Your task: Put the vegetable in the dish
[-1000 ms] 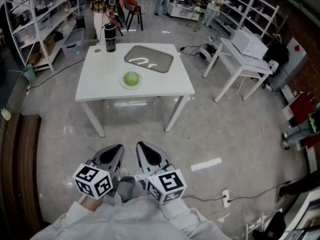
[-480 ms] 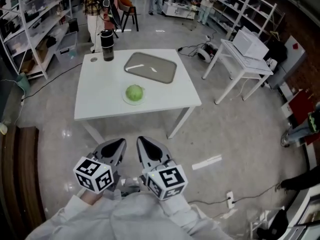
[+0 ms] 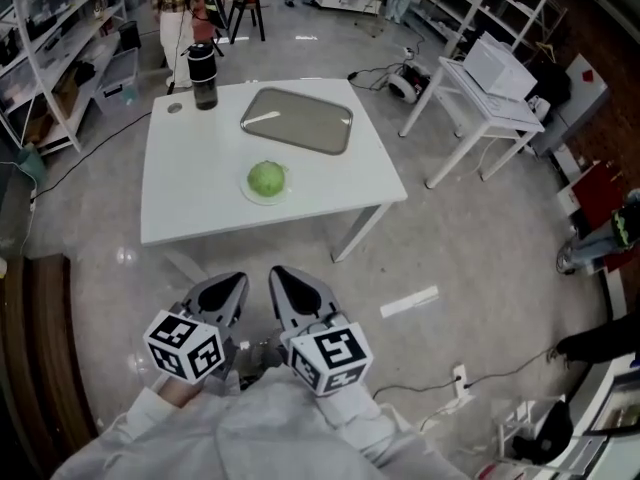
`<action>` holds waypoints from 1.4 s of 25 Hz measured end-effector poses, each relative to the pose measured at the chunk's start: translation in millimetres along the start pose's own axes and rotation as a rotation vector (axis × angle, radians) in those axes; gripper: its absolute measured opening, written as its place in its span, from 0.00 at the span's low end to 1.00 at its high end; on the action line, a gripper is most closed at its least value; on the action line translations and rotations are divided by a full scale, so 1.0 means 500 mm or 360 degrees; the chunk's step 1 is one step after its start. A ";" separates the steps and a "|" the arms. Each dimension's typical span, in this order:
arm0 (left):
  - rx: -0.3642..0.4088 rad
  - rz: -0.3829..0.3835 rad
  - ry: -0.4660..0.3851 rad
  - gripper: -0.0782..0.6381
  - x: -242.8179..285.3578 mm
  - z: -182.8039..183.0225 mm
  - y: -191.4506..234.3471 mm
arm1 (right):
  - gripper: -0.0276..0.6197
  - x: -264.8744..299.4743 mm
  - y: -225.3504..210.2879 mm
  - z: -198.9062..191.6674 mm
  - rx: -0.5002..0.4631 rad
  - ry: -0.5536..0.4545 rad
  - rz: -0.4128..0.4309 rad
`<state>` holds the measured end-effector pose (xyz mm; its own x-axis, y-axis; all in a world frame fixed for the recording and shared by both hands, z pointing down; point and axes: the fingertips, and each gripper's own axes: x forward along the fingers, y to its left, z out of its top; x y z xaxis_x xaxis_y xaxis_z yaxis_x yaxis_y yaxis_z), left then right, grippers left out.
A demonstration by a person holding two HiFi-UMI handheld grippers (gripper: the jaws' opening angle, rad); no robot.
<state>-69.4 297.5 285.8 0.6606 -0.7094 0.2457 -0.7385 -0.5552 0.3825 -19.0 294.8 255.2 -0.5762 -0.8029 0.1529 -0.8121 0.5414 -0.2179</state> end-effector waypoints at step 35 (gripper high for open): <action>0.0026 0.0177 0.0001 0.12 0.387 0.235 0.286 | 0.06 0.448 -0.305 0.141 -0.0059 0.0091 0.0204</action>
<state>-63.0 30.2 283.5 0.5746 -0.7667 0.2864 -0.8093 -0.4802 0.3383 -17.7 14.6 254.8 -0.6790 -0.7115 0.1811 -0.7337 0.6484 -0.2033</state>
